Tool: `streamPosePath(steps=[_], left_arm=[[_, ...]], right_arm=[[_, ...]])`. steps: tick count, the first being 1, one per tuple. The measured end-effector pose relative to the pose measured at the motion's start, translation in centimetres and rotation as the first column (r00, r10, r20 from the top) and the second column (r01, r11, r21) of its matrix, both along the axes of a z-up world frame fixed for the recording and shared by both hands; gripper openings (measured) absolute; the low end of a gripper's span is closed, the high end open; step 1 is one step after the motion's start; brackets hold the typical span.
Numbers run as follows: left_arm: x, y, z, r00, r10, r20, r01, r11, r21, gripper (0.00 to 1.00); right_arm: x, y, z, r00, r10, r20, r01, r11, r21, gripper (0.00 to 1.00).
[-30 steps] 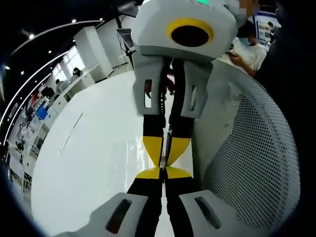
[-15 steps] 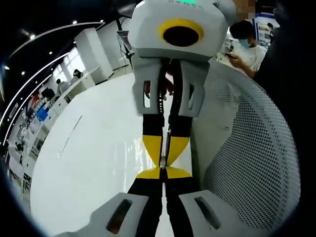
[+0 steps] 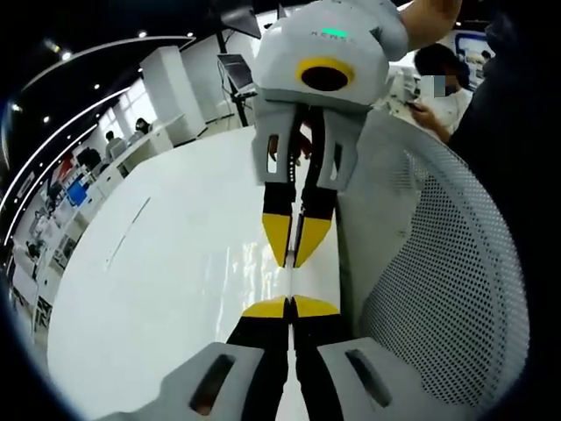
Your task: Open the resealable bag by pulling the two sides of the seal apart until the entire bag opening is separated and visibly accessible.
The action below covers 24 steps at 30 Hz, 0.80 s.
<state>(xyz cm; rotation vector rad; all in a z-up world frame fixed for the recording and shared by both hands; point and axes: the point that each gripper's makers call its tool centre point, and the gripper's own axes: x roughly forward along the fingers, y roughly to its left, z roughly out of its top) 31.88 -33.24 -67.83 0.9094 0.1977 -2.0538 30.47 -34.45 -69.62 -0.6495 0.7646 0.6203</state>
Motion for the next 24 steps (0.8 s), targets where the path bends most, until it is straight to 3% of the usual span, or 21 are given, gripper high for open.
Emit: streamPosePath(steps=[16, 24], left_arm=[[0.06, 0.6, -0.26, 1.0, -0.01, -0.006, 0.01, 1.0, 0.015, 0.0], [0.54, 0.17, -0.85, 1.0, -0.012, 0.029, 0.011, 1.0, 0.023, 0.0]], right_arm=[[-0.67, -0.35, -0.42, 1.0, -0.002, -0.022, 0.001, 1.0, -0.026, 0.0], [-0.49, -0.44, -0.61, 0.999, 0.019, -0.03, -0.021, 0.997, -0.08, 0.0]])
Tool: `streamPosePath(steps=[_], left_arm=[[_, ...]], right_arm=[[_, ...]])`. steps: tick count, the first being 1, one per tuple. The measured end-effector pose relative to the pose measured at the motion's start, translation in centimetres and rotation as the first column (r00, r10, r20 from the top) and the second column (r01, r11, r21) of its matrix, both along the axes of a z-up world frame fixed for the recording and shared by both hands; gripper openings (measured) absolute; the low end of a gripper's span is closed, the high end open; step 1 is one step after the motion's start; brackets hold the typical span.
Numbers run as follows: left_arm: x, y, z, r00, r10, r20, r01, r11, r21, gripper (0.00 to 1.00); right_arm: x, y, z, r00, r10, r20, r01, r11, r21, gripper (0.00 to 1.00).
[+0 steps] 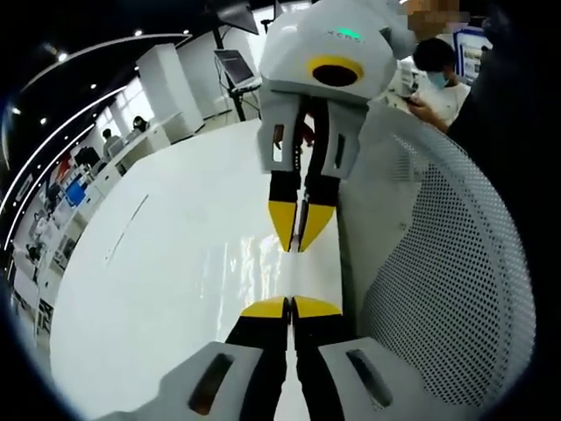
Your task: Open the resealable bag by pulling the two sides of the seal apart until the entire bag opening is separated and visibly accessible.
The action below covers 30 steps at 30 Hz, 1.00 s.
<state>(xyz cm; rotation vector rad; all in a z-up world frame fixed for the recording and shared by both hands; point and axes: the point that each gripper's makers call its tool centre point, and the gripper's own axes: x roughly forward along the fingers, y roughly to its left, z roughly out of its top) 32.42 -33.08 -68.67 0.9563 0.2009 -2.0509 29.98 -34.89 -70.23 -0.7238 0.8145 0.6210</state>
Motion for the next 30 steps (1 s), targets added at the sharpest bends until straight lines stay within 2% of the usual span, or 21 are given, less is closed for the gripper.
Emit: streamPosePath(steps=[4, 7, 18, 25, 30], left_arm=[[0.0, -0.2, -0.1, 1.0, -0.013, 0.011, 0.013, 1.0, -0.004, 0.01], [-0.3, -0.5, 0.1, 1.0, -0.013, 0.004, 0.013, 1.0, -0.018, 0.07], [-0.9, -0.5, -0.6, 0.999, -0.039, 0.013, 0.039, 0.999, 0.005, 0.0], [-0.3, -1.0, 0.0, 1.0, -0.001, 0.004, 0.001, 1.0, -0.021, 0.0], [-0.6, -0.9, 0.3, 1.0, -0.001, -0.014, 0.001, 1.0, -0.021, 0.0]], right_arm=[[0.3, 0.2, 0.3, 1.0, 0.004, 0.009, -0.004, 1.0, 0.012, 0.0], [0.5, 0.5, 0.3, 1.0, 0.011, 0.011, -0.011, 1.0, 0.016, 0.0], [0.9, 0.9, 0.5, 1.0, 0.019, 0.017, -0.019, 1.0, 0.014, 0.0], [1.2, 0.7, 0.7, 0.999, 0.009, 0.037, -0.01, 1.0, 0.012, 0.0], [1.1, 0.6, 0.9, 0.999, 0.001, 0.047, -0.003, 1.0, 0.026, 0.0]])
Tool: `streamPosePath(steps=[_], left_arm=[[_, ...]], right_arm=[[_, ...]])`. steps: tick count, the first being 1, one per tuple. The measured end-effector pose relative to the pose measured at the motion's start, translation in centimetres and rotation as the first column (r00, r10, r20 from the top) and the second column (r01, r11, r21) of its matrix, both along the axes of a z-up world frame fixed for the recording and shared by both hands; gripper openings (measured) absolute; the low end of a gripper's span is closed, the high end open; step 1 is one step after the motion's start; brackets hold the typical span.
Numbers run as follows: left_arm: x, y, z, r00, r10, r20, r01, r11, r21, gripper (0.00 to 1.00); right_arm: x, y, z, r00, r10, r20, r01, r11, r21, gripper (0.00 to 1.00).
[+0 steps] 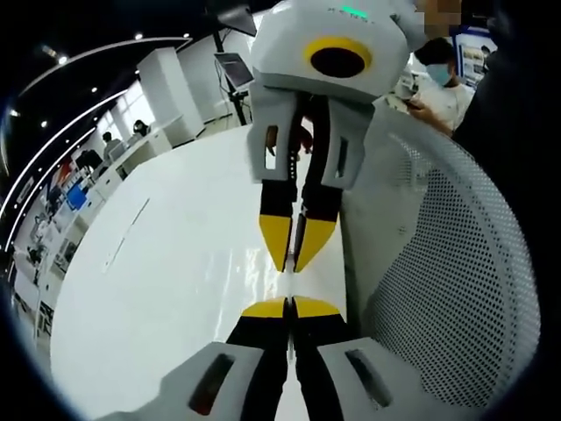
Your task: Open the resealable bag by pulling the two sides of the seal apart until the entire bag opening is separated and visibly accessible.
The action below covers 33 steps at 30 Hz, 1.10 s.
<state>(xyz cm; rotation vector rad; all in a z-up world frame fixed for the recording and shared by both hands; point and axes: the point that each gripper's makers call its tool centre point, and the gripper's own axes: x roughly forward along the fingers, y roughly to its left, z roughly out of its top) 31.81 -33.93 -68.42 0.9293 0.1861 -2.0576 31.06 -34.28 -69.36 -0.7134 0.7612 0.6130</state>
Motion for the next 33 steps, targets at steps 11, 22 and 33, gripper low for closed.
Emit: streamPosePath(steps=[11, 22, 33], left_arm=[[-0.4, 0.4, -0.3, 1.0, -0.012, 0.001, 0.012, 1.0, 0.024, 0.0], [0.2, 0.4, -0.1, 1.0, 0.007, -0.014, -0.007, 1.0, 0.026, 0.0], [0.5, 1.0, -0.4, 1.0, 0.019, -0.005, -0.019, 0.999, 0.037, 0.0]], right_arm=[[-0.4, 0.4, -0.3, 1.0, 0.007, 0.001, -0.007, 1.0, 0.017, 0.0], [-0.9, -0.8, -0.5, 1.0, -0.018, -0.004, 0.018, 1.0, 0.013, 0.0], [-2.0, -1.5, -1.4, 0.999, -0.032, -0.026, 0.032, 0.999, -0.004, 0.0]])
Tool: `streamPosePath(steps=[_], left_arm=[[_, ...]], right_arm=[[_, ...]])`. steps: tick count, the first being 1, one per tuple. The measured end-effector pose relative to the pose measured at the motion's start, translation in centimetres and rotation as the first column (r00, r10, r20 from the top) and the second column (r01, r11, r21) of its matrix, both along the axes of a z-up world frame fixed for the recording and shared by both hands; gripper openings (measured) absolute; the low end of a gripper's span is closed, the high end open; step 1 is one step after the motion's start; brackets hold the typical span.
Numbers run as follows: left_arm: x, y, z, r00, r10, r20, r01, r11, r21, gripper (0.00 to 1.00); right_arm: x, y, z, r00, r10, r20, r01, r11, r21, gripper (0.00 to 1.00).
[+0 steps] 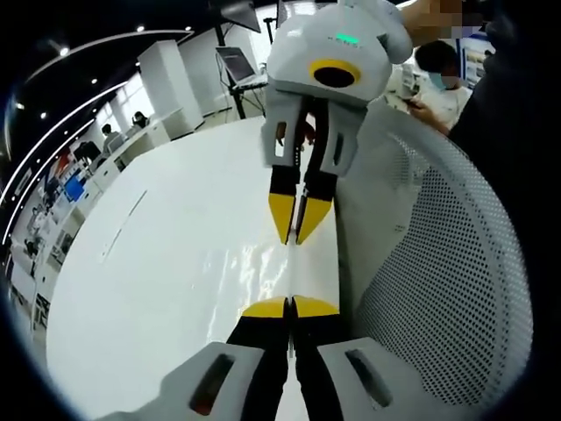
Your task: Open the resealable bag by pulling the two sides of the seal apart until the entire bag opening is separated and visibly accessible.
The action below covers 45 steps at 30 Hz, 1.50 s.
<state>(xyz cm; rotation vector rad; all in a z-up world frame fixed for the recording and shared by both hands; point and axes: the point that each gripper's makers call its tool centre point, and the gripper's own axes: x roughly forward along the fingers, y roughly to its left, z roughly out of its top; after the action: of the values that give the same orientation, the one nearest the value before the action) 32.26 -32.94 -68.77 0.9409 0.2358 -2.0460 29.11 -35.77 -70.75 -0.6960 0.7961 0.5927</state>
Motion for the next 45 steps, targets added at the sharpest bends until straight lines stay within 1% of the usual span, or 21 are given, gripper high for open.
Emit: streamPosePath(steps=[7, 11, 15, 18, 21, 32, 35, 36, 39, 42, 43, 45], left_arm=[[0.3, 0.3, -0.1, 1.0, 0.016, -0.009, -0.015, 1.0, 0.005, 0.0], [0.7, 0.2, 0.4, 0.999, 0.035, 0.005, -0.035, 0.999, -0.012, 0.0], [1.0, 0.2, 0.6, 0.999, 0.049, -0.003, -0.049, 0.999, -0.017, 0.0], [1.3, 0.3, 0.6, 0.998, 0.059, -0.008, -0.059, 0.998, -0.017, 0.0], [1.5, 0.3, 0.6, 0.998, 0.065, -0.001, -0.065, 0.998, -0.017, 0.0], [1.9, 0.6, 0.4, 0.996, 0.089, -0.003, -0.089, 0.996, -0.014, 0.0], [2.0, 0.6, 0.4, 0.995, 0.097, -0.001, -0.097, 0.995, -0.014, 0.0], [2.5, 0.4, 0.6, 0.992, 0.123, 0.01, -0.123, 0.992, -0.033, 0.0], [2.4, 0.5, 0.7, 0.993, 0.122, 0.003, -0.122, 0.992, -0.027, 0.0], [2.7, 0.6, 0.6, 0.992, 0.125, 0.018, -0.125, 0.992, -0.027, 0.0], [2.6, 0.5, 0.6, 0.992, 0.126, 0.003, -0.126, 0.992, -0.029, 0.0], [2.6, 0.6, 0.6, 0.992, 0.125, 0.004, -0.125, 0.992, -0.024, 0.0]], right_arm=[[-0.4, -0.4, -0.1, 1.0, -0.015, -0.006, 0.015, 1.0, 0.001, 0.0], [-0.5, -0.7, -0.1, 1.0, -0.018, -0.003, 0.018, 1.0, -0.008, 0.0], [-0.7, -1.2, 0.0, 1.0, -0.024, -0.003, 0.024, 1.0, -0.01, 0.0], [-0.7, -1.4, 0.0, 1.0, -0.028, -0.002, 0.028, 1.0, -0.011, 0.0], [-0.7, -1.4, -0.1, 1.0, -0.027, -0.003, 0.027, 1.0, -0.017, 0.0], [-1.3, -1.9, -0.3, 0.999, -0.033, -0.012, 0.032, 0.999, -0.018, 0.0], [-1.5, -2.0, -0.4, 0.999, -0.034, -0.017, 0.034, 0.999, -0.02, 0.0], [-1.6, -2.0, -0.4, 0.999, -0.034, -0.017, 0.034, 0.999, -0.019, 0.0], [-1.7, -2.2, -0.4, 0.999, -0.041, -0.018, 0.04, 0.999, -0.021, 0.0], [-2.0, -2.6, -0.7, 0.999, -0.044, -0.025, 0.043, 0.998, -0.036, 0.0], [-2.0, -2.5, -0.5, 0.998, -0.053, -0.021, 0.053, 0.998, -0.019, 0.0], [-2.0, -2.5, -0.4, 0.998, -0.054, -0.017, 0.054, 0.998, -0.014, 0.0]])
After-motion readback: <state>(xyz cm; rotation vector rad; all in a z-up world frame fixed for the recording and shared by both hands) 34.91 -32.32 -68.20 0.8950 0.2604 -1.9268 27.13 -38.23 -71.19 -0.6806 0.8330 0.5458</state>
